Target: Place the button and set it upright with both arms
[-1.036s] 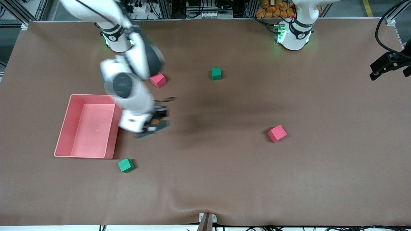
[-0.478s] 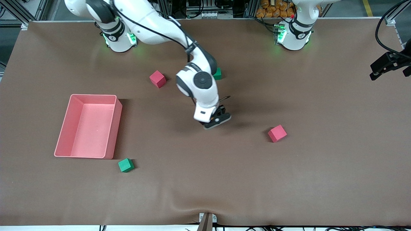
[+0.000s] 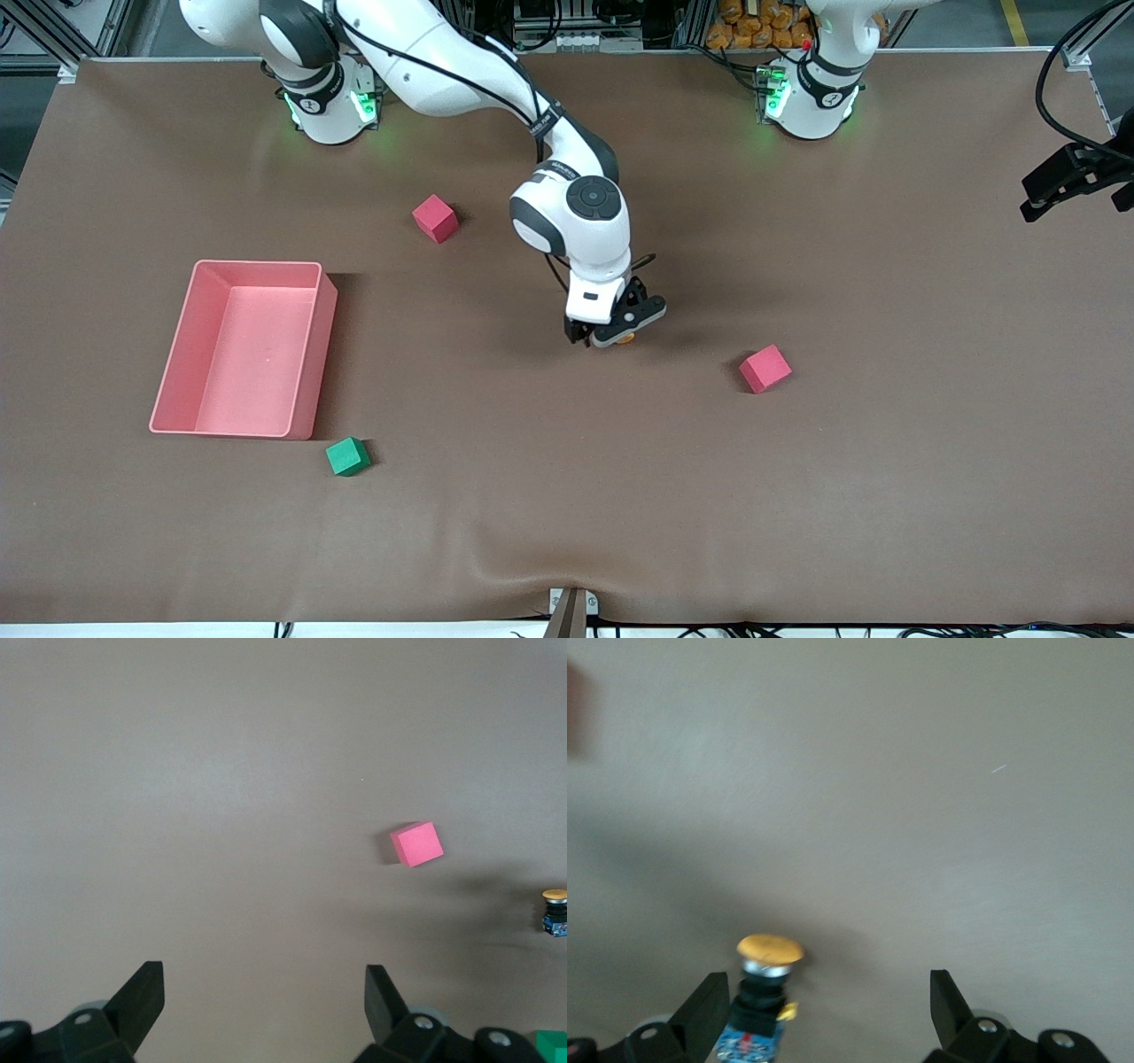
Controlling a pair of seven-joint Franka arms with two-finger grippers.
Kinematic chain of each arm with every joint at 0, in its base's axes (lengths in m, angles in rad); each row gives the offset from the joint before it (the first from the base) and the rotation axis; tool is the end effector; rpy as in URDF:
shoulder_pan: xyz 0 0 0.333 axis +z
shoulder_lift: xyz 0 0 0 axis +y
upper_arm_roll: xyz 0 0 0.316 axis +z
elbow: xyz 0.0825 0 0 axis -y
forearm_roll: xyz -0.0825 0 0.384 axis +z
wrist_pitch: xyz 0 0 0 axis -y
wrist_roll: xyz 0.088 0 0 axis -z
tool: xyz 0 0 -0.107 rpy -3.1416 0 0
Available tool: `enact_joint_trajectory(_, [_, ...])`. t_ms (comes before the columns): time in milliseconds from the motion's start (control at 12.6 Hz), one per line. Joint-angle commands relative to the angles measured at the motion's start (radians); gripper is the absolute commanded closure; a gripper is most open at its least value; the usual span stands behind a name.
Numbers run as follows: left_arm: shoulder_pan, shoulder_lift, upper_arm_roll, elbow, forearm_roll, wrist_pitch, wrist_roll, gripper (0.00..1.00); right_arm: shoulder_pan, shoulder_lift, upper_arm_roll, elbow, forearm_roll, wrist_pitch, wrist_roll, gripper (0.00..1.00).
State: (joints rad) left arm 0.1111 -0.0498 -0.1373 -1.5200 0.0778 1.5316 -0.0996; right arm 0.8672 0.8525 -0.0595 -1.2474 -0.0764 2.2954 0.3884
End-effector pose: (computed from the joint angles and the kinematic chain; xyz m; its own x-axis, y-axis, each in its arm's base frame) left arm 0.5349 -0.0077 0.6721 0.9947 0.0758 0.0691 0.0811 -0.9937 -0.0776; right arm 0.5258 0.5660 0.2692 0.8599 0.4614 0.2186 0.4667 -0.8839 0.0299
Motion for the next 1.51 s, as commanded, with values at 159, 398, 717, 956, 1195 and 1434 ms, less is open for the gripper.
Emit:
enact_joint_trajectory(159, [0.004,-0.005,-0.007,0.006,0.016,-0.002,0.001,0.0,-0.095,-0.206,-0.04,-0.018,-0.014,-0.279,-0.035,0.0])
enact_joint_trajectory(398, [0.004,-0.005,-0.007,0.004,0.008,-0.004,0.001,0.0,-0.218,-0.335,-0.04,-0.035,-0.01,-0.454,-0.095,0.0])
enact_joint_trajectory(717, [0.002,-0.004,-0.025,0.001,0.007,-0.004,0.0,0.0,-0.434,-0.564,-0.04,-0.189,-0.008,-0.498,-0.158,0.0])
enact_joint_trajectory(956, [0.002,0.001,-0.047,0.001,0.005,-0.004,-0.003,0.0,-0.578,-0.726,-0.034,-0.298,0.0,-0.546,-0.198,0.0])
enact_joint_trajectory(1195, [0.002,0.004,-0.064,0.001,0.007,-0.004,-0.003,0.0,-0.695,-0.825,-0.03,-0.306,0.048,-0.736,-0.253,0.0])
enact_joint_trajectory(1434, [-0.001,0.005,-0.067,0.001,0.005,-0.002,-0.003,0.0,-0.806,-0.866,-0.039,-0.325,0.066,-0.784,-0.482,0.0])
